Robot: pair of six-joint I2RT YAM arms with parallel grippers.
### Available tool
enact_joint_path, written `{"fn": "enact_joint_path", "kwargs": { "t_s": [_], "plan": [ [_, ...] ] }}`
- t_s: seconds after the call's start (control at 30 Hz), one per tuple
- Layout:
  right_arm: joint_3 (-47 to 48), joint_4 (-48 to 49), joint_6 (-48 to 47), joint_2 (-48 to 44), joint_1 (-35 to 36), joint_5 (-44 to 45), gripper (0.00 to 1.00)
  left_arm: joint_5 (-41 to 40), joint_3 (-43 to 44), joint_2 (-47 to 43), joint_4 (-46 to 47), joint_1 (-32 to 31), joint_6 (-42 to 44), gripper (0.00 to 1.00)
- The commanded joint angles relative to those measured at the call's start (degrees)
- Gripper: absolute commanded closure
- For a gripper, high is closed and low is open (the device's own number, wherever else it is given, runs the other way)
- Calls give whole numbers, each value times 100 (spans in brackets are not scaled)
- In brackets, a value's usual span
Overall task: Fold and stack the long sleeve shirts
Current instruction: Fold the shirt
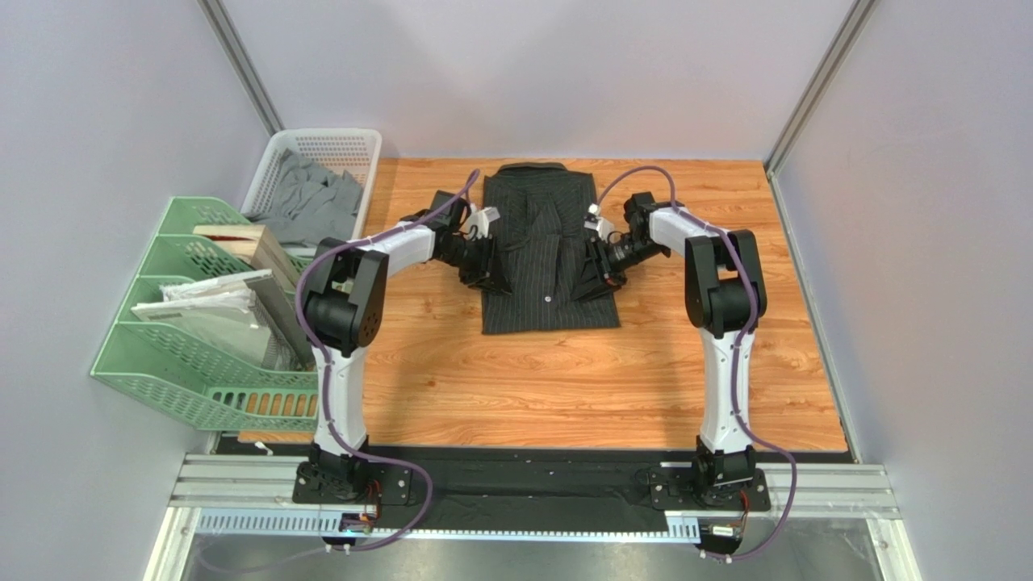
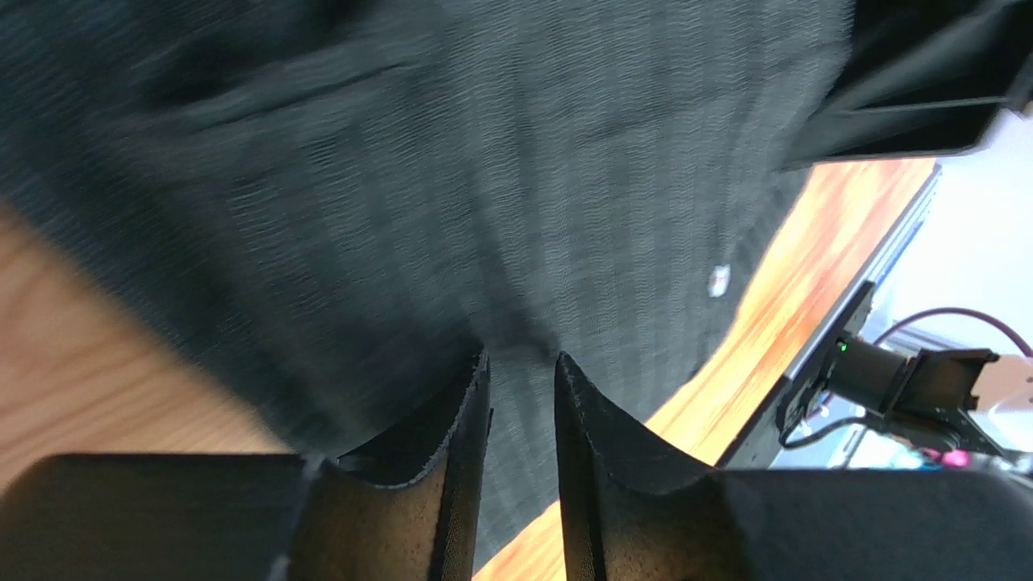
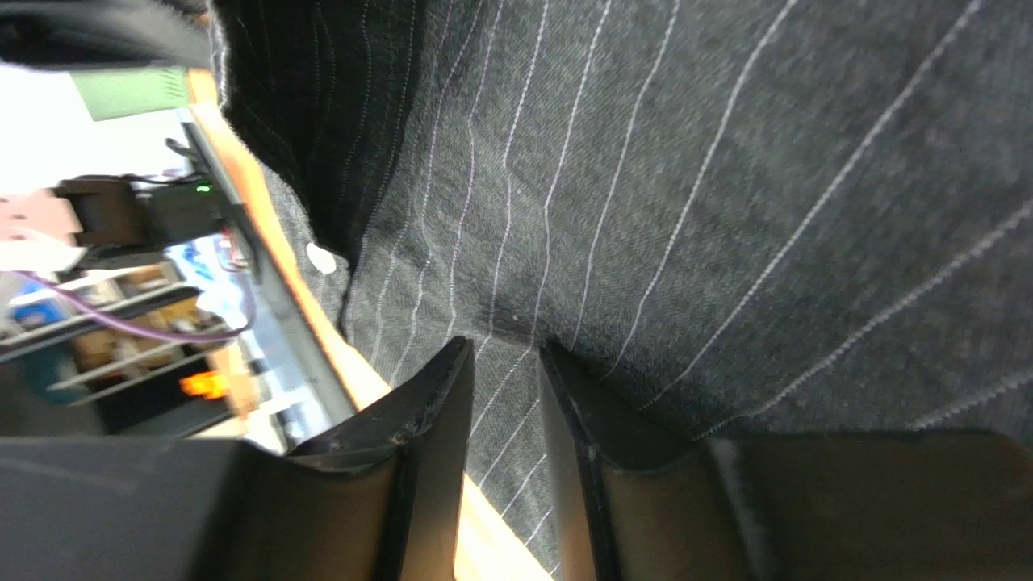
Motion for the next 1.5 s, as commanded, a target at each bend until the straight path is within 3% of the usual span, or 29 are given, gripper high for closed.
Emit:
{"fn": "enact_joint_path", "kwargs": {
  "t_s": [0.0,0.03,0.07,0.13,0.2,0.23,0.27,0.3,0.37,0.43,0.57,0.6,0.77,0.97,1.07,1.13,1.27,1.4,1.47],
  "plan": [
    [-88,540,395,-532,97,-35,61,506,-322,-429,-37,302,341,65],
    [-88,540,448,-638,79,-87,59,708,-463,-597,356,311,359,62],
    [-114,540,544,-943,61,-271,50,1093,-638,-799,604,294,333,59],
    [-367,566,633,-1313,44,-526,42,1403,-1079,-1379,1122,233,210,46],
    [-737,943,982,-1883,52,-878,23,1746,-1333,-1730,1229,40,17,36],
    [-1156,1101,1202,-2035,61,-1027,8,1843,-1474,-1811,1630,-31,-366,34],
    [-1335,1477,1404,-2141,87,-1298,0,1975,-1632,-1881,1930,-179,-640,30],
    [-1528,1689,1780,-2264,157,-1431,0,2019,-1955,-1943,2299,-250,-956,19],
    [-1888,2216,2126,-2239,245,-1730,0,2037,-2212,-1882,3502,-461,-1966,16],
    [-2048,2595,2696,-2125,351,-1845,0,2029,-2441,-1654,4554,-593,-2774,1],
    [-2750,4384,4014,-2028,439,-1995,0,1818,-2591,-1137,5377,-743,-3331,1],
    [-2786,4442,4104,-1940,474,-1952,0,1792,-2635,-1030,5474,-752,-3436,1],
    [-2884,4111,3738,-1099,325,-1531,0,1036,-3030,-372,5133,-445,-3543,1],
    [-2593,3635,3551,-525,140,-1169,0,587,-3109,-115,3991,-172,-2955,1],
    [-2725,3293,3472,-717,70,-1230,0,596,-3425,-499,3814,3,-2770,1],
    [-2743,2775,2850,-1033,-35,-1257,0,823,-3575,-808,3630,135,-2499,1],
    [-2209,1096,1768,-1622,-263,-1450,0,1299,-3384,-2035,2936,74,-1602,1],
    [-1592,1504,2274,-1799,-247,-1600,0,1273,-2707,-2401,2655,-145,-1381,1],
    [-1460,2733,3302,-1703,-159,-1679,0,1176,-2286,-2025,3055,-189,-1678,1]
  ]
}}
